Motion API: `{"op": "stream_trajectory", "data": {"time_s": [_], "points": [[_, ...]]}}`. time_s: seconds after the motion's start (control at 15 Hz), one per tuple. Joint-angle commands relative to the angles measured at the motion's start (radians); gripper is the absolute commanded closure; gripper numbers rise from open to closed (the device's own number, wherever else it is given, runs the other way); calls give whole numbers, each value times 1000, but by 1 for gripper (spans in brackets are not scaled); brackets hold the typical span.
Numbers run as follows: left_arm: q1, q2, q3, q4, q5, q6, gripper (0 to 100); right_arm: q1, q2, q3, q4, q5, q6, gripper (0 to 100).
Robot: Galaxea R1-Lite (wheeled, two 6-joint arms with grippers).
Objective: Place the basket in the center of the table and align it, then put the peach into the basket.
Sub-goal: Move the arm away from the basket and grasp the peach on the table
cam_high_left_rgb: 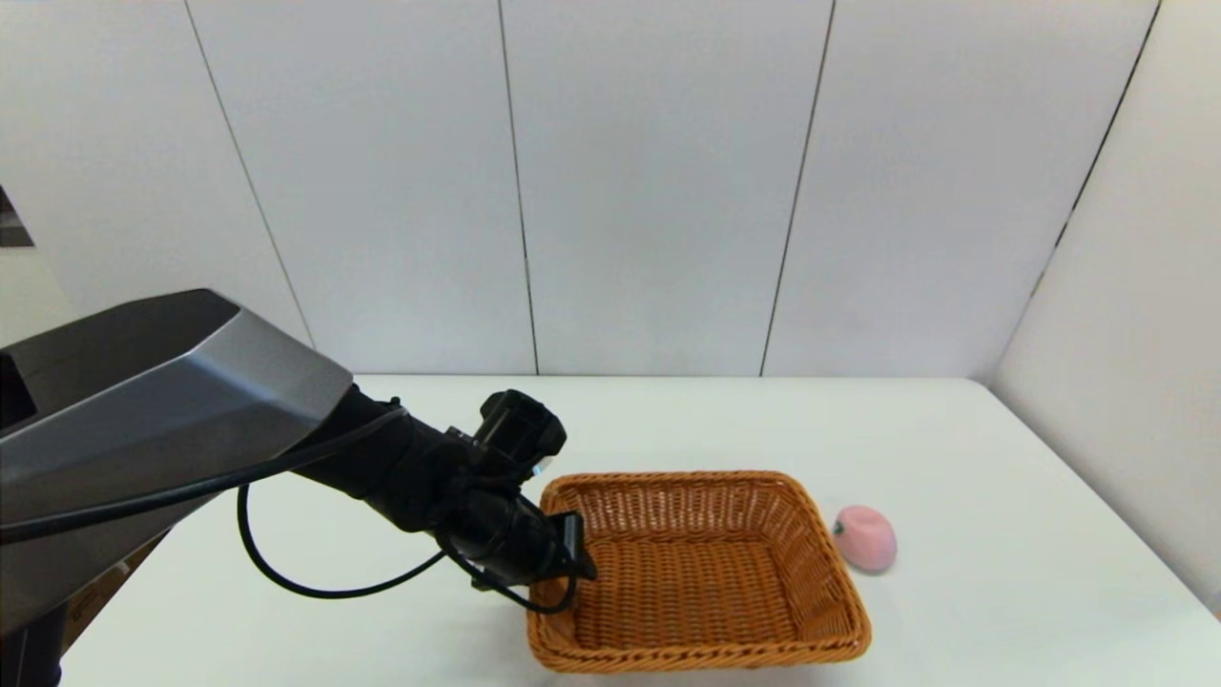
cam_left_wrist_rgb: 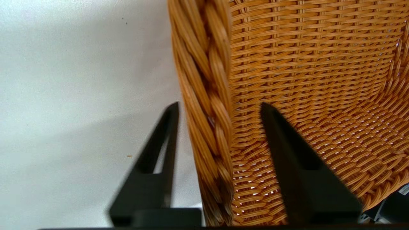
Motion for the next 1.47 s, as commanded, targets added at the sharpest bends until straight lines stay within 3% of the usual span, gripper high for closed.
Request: {"op": "stream_trajectory", "data": {"time_s": [0.07, 0.33, 0.73, 1.0, 1.27, 1.47], "points": [[37, -64, 0, -2, -1, 28, 0, 0, 1, 0, 0, 0, 0, 0], [69, -372, 40, 2, 0, 83, 0, 0, 1, 0, -1, 0, 0, 0], [67, -989, 222, 16, 102, 195, 0, 0, 0, 0, 0, 0, 0, 0], [75, -1313, 290, 185, 235, 298, 0, 0, 0, 0, -1, 2, 0, 0], [351, -1517, 422, 215, 286, 513, 0, 0, 1, 0, -1, 2, -3, 0], [508, -1729, 583, 146, 290, 639, 0, 0, 0, 2, 0, 2, 0, 0]]}}
